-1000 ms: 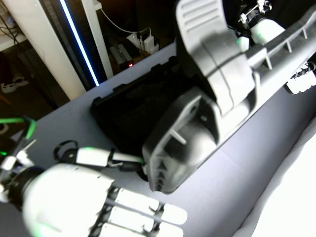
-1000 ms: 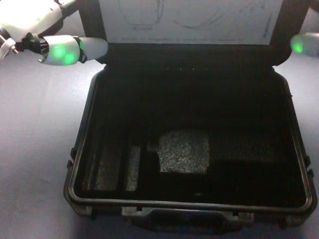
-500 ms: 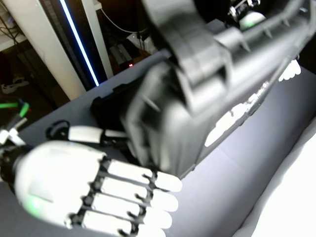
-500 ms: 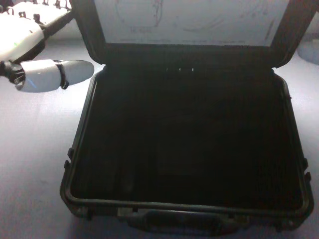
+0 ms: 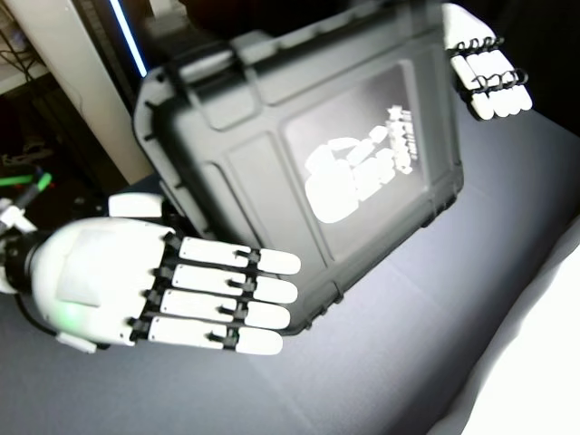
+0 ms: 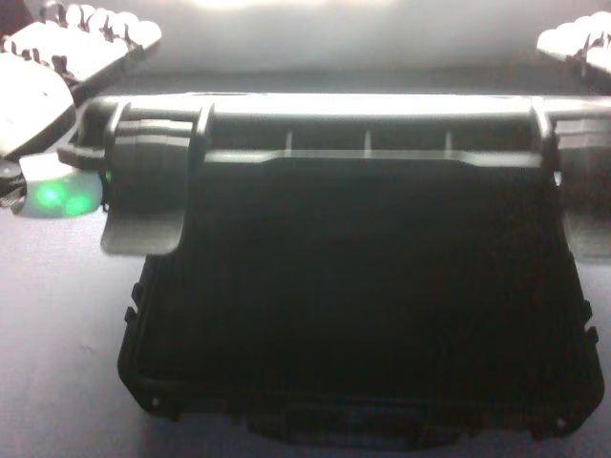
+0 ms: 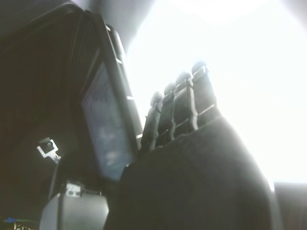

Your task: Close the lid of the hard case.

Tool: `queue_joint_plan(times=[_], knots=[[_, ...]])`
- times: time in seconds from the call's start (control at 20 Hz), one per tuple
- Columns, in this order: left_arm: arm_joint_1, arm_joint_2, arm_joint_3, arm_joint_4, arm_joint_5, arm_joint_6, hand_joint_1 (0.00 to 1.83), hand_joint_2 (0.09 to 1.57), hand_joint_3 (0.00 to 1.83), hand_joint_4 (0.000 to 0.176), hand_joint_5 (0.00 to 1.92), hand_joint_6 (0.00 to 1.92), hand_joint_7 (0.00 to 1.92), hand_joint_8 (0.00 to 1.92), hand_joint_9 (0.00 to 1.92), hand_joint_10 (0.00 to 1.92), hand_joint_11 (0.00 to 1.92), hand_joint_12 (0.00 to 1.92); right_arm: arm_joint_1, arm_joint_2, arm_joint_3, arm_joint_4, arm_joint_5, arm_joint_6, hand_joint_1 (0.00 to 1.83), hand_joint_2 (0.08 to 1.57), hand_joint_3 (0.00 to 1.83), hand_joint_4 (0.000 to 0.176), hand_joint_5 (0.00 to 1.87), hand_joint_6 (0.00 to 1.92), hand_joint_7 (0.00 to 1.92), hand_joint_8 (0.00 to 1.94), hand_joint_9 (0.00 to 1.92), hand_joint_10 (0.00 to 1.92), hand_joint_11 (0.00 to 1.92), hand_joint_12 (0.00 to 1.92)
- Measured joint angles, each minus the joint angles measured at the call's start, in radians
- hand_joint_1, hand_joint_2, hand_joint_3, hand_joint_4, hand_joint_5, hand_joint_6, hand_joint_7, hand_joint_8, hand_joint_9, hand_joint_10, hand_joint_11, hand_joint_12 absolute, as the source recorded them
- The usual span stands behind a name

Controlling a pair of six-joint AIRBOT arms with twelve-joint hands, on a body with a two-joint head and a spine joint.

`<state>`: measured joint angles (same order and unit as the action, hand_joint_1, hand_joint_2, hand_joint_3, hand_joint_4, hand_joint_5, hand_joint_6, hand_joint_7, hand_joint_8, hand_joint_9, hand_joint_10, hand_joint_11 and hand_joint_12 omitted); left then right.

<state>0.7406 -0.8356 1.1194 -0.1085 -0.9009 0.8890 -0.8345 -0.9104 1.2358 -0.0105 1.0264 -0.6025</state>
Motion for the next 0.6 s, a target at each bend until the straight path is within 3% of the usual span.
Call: queue_joint_plan(times=[0.1,0.25,0.45,0.5,0.6], knots=[[0.009,0.003,-0.001,-0.004,-0.018,-0.012,0.00,1.16,0.00,0.000,0.00,0.00,0.00,0.00,0.00,0.00,0.01,0.00,-0.006,0.000,-0.002,0.016,0.014,0.002,0.00,1.25,0.00,0.025,0.04,0.01,0.02,0.01,0.00,0.00,0.05,0.02],[0.027,0.008,-0.009,-0.012,-0.039,-0.013,0.00,1.17,0.01,0.000,0.00,0.00,0.00,0.00,0.00,0.00,0.00,0.00,-0.024,0.003,-0.012,0.020,0.023,0.004,0.00,1.27,0.00,0.000,0.04,0.01,0.03,0.01,0.03,0.01,0.09,0.04],[0.079,0.031,-0.041,-0.018,-0.067,-0.019,0.00,1.16,0.00,0.000,0.00,0.00,0.00,0.00,0.02,0.01,0.01,0.00,-0.063,0.016,-0.027,0.018,0.036,0.010,0.00,1.32,0.02,0.000,0.03,0.00,0.00,0.00,0.01,0.00,0.08,0.04],[0.099,0.041,-0.050,-0.023,-0.080,-0.019,0.00,1.18,0.01,0.000,0.00,0.00,0.00,0.00,0.00,0.00,0.00,0.00,-0.071,0.020,-0.031,0.019,0.036,0.010,0.00,1.32,0.02,0.012,0.01,0.00,0.00,0.00,0.00,0.00,0.08,0.04],[0.137,0.059,-0.067,-0.037,-0.098,-0.019,0.00,1.21,0.02,0.000,0.00,0.00,0.00,0.00,0.00,0.00,0.00,0.00,-0.088,0.029,-0.043,0.021,0.040,0.010,0.00,1.29,0.00,0.011,0.03,0.01,0.01,0.00,0.01,0.01,0.10,0.05]])
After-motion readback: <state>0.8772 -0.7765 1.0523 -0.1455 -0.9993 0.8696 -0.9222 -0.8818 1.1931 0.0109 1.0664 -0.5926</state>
